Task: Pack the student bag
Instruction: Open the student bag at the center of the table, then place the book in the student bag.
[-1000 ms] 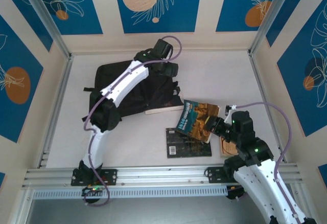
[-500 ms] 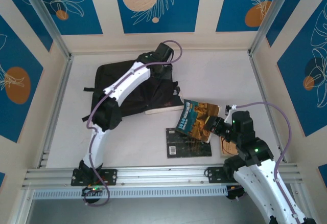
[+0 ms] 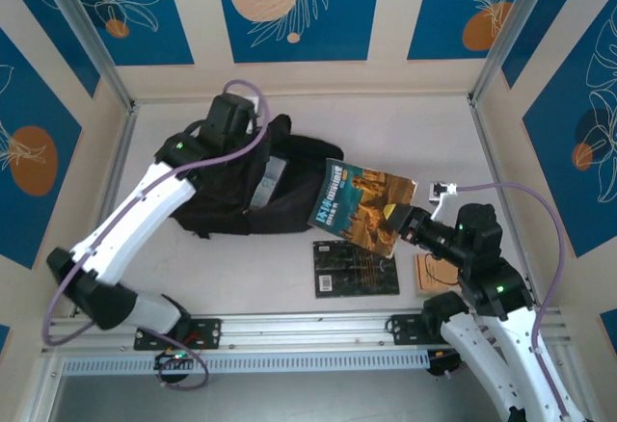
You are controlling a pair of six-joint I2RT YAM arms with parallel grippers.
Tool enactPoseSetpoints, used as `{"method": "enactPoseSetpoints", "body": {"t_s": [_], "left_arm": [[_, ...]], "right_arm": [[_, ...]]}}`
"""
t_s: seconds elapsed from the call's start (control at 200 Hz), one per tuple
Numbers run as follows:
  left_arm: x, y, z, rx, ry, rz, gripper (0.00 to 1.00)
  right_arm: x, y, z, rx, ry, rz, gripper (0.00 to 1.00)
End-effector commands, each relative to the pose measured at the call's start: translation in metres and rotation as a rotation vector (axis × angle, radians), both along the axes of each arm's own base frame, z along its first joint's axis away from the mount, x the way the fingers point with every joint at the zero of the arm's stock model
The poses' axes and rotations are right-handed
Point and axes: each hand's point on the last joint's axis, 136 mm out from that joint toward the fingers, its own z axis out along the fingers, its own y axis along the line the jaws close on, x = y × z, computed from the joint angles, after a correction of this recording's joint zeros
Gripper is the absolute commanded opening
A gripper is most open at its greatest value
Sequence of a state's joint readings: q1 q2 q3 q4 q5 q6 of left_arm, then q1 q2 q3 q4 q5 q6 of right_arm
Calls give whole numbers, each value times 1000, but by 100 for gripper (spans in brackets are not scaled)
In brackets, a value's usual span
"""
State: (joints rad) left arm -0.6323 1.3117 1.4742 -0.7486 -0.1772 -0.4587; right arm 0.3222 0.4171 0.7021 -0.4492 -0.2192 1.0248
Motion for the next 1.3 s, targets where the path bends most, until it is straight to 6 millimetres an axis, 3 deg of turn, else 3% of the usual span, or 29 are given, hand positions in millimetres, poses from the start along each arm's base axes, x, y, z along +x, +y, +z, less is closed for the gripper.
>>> {"method": "enactPoseSetpoints", "body": {"t_s": [0.0, 0.09, 0.27, 0.385, 0.54, 1.035, 1.295], "left_arm": [[-15, 3, 17, -103, -30, -1, 0], [-28, 5, 10, -141, -9, -15, 0], [-47, 8, -5, -228, 11, -20, 0], [-59, 8, -11, -283, 20, -38, 0], [-69, 11, -16, -321, 13, -47, 0], [-65, 6, 10, -300, -64, -106, 0], [-62, 5, 19, -283, -76, -116, 0]], "right_arm": [[-3, 15, 39, 191, -40, 79, 0], [2, 22, 27, 234, 67, 85, 0], [9, 34, -23, 254, 315, 7, 0], [11, 49, -48, 222, 380, -3, 0], [20, 72, -67, 195, 408, 10, 0], [79, 122, -53, 301, 423, 3, 0], [92, 147, -31, 344, 356, 45, 0]]}}
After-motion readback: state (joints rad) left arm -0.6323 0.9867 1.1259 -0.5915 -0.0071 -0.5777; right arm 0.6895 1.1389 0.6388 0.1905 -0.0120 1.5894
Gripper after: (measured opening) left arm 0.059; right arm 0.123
